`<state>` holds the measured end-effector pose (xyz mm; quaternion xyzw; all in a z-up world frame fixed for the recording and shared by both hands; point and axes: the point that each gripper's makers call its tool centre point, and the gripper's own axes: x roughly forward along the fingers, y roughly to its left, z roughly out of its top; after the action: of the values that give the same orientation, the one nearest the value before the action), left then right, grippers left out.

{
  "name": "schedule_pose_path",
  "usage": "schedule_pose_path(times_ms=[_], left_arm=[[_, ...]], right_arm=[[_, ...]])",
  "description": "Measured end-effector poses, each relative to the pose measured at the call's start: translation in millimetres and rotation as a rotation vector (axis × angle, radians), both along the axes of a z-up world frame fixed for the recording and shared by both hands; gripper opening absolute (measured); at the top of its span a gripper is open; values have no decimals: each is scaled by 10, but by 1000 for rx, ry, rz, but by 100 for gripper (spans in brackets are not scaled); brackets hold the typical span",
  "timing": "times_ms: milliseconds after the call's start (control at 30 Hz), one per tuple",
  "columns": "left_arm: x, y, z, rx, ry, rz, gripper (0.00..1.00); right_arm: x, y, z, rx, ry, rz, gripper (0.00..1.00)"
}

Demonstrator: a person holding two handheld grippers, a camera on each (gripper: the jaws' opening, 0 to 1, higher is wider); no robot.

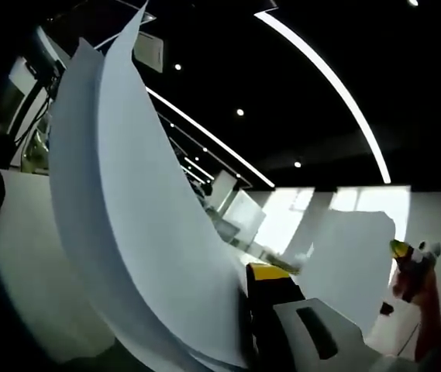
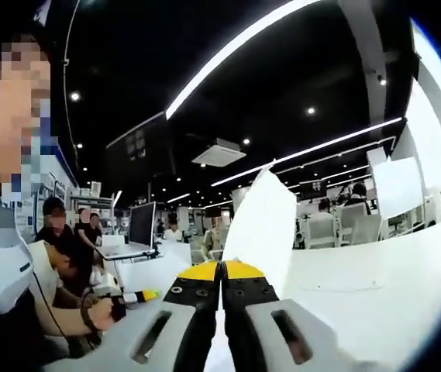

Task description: Organize the stack of printing papers by aligning and flattening the scattered papers on the table

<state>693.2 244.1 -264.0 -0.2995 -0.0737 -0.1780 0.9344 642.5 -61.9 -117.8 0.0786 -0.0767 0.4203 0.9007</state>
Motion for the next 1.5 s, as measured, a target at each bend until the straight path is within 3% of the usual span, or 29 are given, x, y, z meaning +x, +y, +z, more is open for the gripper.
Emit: schedule_pose_path(times_ms=[567, 867, 1500], left_arm=[[16, -38, -11, 19, 8, -9, 13], [14, -79, -19, 29, 13, -11, 13], [21, -75, -31, 43, 18, -6, 13]], right_arm=[[-12, 165, 99, -44, 1, 49, 0], [-5, 146, 191, -67, -8, 47, 0], [-164, 261, 374, -73, -53, 93, 0]])
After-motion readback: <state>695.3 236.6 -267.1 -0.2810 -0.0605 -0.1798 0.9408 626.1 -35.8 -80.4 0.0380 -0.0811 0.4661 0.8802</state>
